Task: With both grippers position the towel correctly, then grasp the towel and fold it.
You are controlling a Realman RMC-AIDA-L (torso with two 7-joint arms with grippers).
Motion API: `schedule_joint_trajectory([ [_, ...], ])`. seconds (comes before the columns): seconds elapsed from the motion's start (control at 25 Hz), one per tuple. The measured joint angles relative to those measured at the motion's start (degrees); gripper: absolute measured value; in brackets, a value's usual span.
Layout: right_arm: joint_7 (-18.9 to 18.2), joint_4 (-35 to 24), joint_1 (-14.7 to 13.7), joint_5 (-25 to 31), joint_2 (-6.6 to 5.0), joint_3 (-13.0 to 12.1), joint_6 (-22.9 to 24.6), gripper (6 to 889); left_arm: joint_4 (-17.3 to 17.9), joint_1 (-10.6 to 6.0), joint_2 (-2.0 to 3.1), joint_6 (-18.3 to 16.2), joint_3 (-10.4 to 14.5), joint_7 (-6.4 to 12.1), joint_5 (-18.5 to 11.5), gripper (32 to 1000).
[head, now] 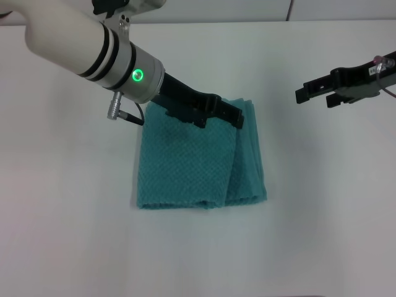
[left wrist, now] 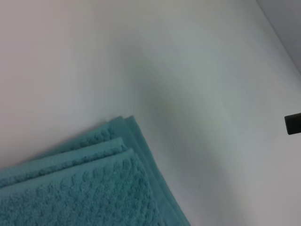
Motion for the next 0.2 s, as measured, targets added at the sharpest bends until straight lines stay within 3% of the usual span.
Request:
schedule_joint_trajectory([
  [0.2, 0.0, 0.1, -0.1, 0.0, 0.00, 0.2, 0.1, 881, 0.0, 0.14, 0.00, 0.0, 0.0, 0.25, 0.0, 919],
])
